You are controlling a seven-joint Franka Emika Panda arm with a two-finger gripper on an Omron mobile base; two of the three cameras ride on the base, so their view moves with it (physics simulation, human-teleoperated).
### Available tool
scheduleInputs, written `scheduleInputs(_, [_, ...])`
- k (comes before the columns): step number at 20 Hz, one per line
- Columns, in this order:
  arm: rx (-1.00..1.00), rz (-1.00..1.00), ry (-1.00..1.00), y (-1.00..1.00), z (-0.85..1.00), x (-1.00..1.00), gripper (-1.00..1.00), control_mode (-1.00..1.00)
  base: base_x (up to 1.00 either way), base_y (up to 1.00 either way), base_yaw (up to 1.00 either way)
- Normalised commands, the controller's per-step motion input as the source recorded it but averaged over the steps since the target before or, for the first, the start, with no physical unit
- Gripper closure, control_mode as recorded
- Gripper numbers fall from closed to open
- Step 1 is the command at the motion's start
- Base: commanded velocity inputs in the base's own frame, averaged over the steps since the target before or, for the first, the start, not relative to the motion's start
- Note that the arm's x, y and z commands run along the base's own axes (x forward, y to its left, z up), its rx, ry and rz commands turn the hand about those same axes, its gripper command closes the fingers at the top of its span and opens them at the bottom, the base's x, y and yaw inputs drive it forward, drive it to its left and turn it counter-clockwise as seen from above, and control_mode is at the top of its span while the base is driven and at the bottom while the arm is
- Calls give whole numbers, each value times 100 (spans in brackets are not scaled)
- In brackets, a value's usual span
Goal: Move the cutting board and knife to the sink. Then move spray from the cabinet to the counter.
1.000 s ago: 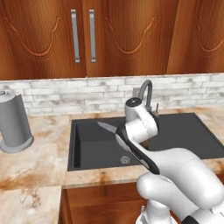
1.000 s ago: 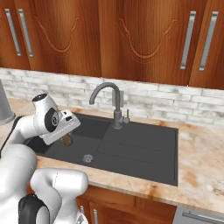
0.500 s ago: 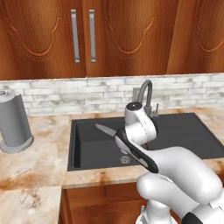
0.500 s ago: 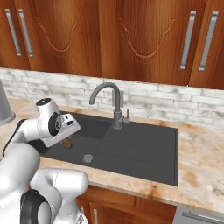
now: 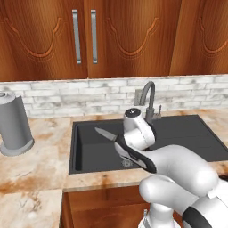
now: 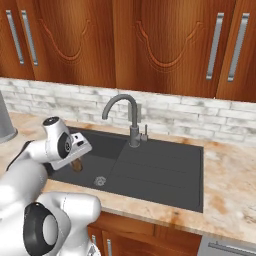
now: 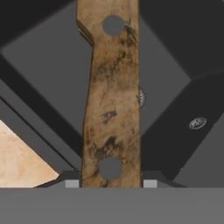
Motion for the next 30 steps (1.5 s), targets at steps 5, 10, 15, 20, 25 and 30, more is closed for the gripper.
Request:
scheduleInputs(5, [4,-1,4,13,-23,26,100,-100,0,0,0])
scheduleInputs(10, [7,-7,16,4,-21,10,100,-100,0,0,0])
scheduleInputs(15, [5,-9,36,0,-8,16,100,-100,0,0,0])
scheduleInputs(20, [1,-6,25,0,0,24,100,-100,0,0,0])
scheduleInputs(25, [-3,-4,3,14,0,8,100,-100,0,0,0])
scheduleInputs(30, [-8,-1,-3,13,-2,0,100,-100,0,0,0])
